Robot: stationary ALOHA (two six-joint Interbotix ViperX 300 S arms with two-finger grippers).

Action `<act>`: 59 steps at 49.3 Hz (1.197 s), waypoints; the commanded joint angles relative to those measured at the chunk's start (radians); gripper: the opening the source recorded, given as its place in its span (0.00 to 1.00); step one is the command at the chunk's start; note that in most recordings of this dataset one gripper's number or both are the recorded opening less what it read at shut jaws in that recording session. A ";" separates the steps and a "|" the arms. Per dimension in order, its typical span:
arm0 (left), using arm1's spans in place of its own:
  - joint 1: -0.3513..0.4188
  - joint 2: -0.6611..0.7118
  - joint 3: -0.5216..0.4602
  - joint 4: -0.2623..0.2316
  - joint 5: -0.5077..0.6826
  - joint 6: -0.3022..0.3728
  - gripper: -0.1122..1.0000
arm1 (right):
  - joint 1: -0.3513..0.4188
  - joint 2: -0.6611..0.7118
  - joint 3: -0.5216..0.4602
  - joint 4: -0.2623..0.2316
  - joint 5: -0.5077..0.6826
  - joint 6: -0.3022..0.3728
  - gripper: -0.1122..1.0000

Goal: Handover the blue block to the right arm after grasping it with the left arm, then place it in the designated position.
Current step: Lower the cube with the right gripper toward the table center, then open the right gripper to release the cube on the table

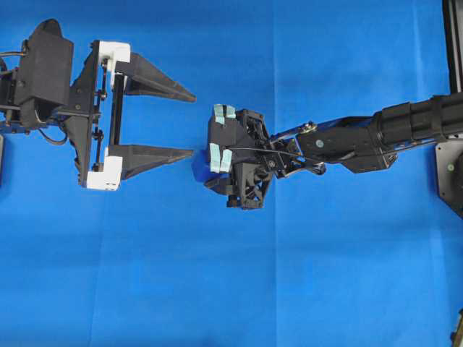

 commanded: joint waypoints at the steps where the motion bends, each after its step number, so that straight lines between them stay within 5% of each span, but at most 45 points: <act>1: 0.003 -0.032 -0.012 -0.002 -0.005 0.002 0.94 | 0.000 -0.012 -0.012 0.008 -0.003 0.003 0.59; 6: 0.003 -0.032 -0.011 -0.002 -0.005 0.002 0.94 | -0.002 -0.012 -0.014 0.015 -0.005 0.002 0.62; 13: 0.003 -0.032 -0.011 -0.002 -0.005 0.002 0.94 | -0.002 -0.012 -0.014 0.023 0.000 0.002 0.90; 32: 0.003 -0.034 -0.011 -0.002 -0.005 0.002 0.94 | 0.002 -0.044 -0.011 0.028 0.005 0.005 0.82; 59: 0.003 -0.032 -0.011 -0.002 -0.005 0.000 0.94 | 0.023 -0.356 0.046 0.031 0.204 0.005 0.82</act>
